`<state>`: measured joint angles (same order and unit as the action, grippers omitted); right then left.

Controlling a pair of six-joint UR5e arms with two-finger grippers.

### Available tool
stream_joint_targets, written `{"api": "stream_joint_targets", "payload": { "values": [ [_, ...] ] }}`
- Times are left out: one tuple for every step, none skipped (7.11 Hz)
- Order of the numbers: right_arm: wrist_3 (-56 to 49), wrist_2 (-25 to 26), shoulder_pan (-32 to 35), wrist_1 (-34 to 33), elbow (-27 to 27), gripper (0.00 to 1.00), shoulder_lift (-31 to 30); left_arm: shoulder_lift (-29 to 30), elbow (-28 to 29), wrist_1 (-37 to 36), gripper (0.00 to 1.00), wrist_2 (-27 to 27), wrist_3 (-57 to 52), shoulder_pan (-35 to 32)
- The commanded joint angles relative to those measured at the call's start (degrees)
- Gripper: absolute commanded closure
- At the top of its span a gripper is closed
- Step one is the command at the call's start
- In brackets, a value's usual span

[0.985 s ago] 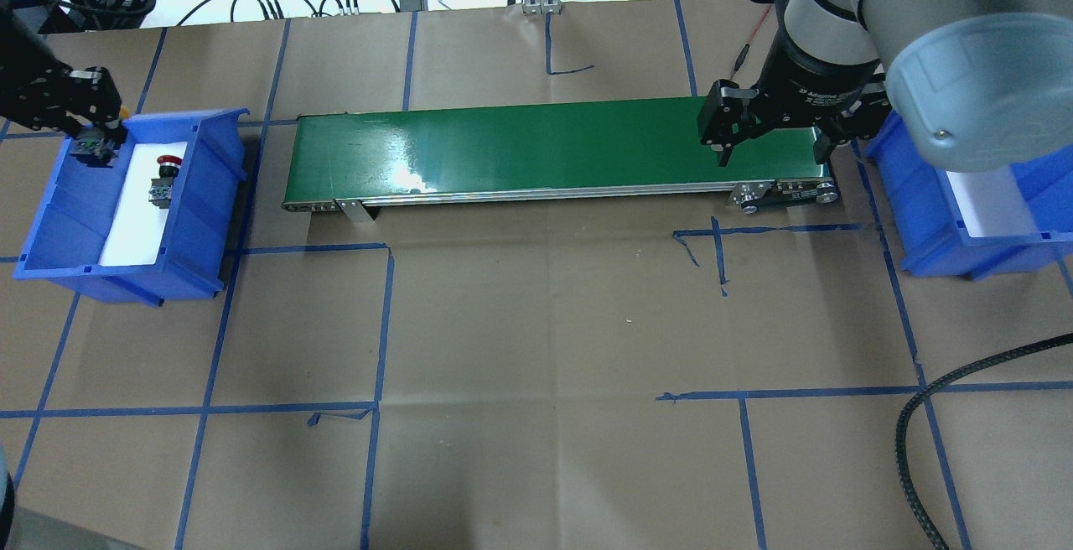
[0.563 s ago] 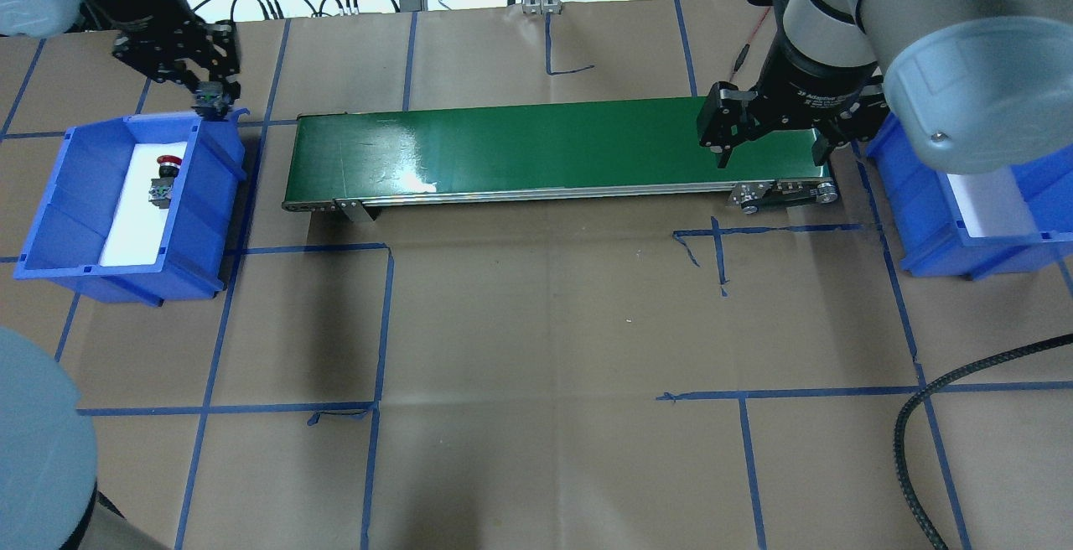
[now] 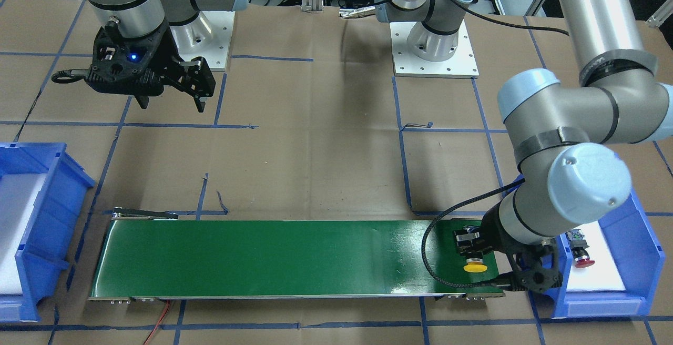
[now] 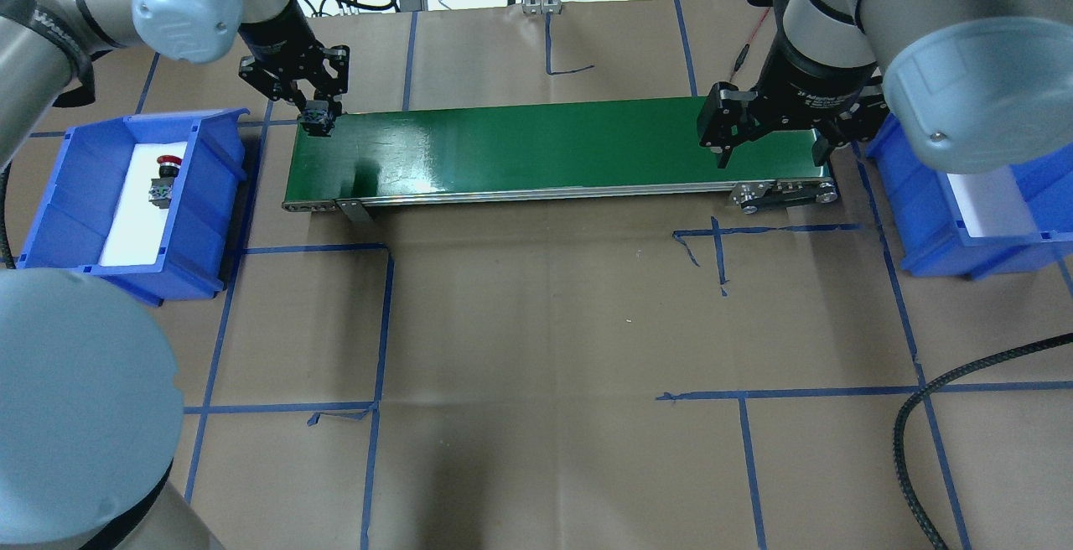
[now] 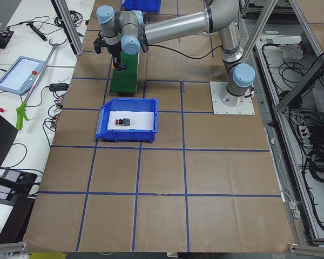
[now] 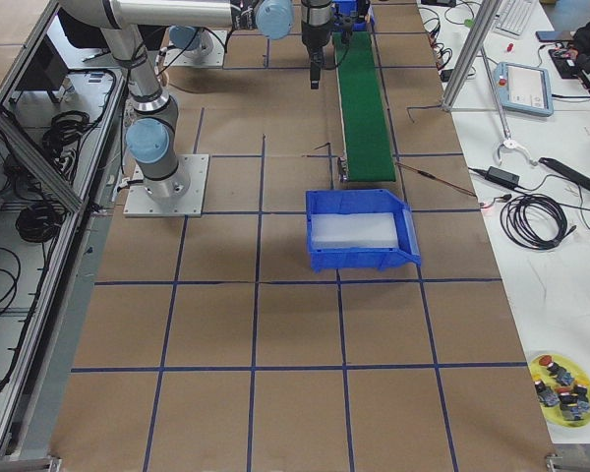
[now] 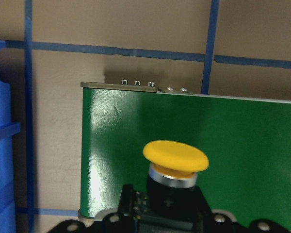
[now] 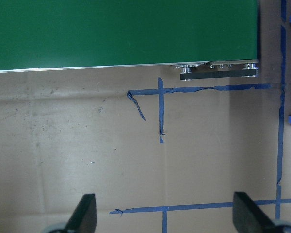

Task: Transport two buttons from left to right
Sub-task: 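Lift the yellow button and carry it onto the green conveyor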

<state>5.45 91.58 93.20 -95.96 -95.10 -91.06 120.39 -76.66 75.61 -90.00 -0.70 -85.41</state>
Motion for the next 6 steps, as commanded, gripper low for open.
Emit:
{"api": "stream_joint_targets", "payload": {
  "values": [
    [0.0, 0.0, 0.0, 0.0, 0.0, 0.00, 0.0, 1.6, -3.2, -4.9, 1.00, -0.1, 0.9, -1.7],
    [0.0, 0.0, 0.1, 0.0, 0.0, 0.00, 0.0, 1.4, -5.1, -7.0, 1.00, 0.0, 1.0, -1.8],
    [0.0, 0.0, 0.0, 0.0, -0.1, 0.00, 0.0, 1.2, -6.0, -7.1, 1.00, 0.1, 1.1, -1.8],
    [0.0, -0.1, 0.0, 0.2, -0.1, 0.00, 0.0, 1.2, -6.9, -7.3, 1.00, 0.0, 2.0, -1.8],
    [0.0, -0.1, 0.0, 0.3, -0.1, 0.00, 0.1, 1.2, -7.0, -8.2, 1.00, 0.0, 2.1, -1.8],
    [0.0, -0.1, 0.0, 0.4, -0.1, 0.00, 0.2, 1.3, -7.1, -8.3, 1.00, 0.0, 2.1, -1.8]
  ]
}}
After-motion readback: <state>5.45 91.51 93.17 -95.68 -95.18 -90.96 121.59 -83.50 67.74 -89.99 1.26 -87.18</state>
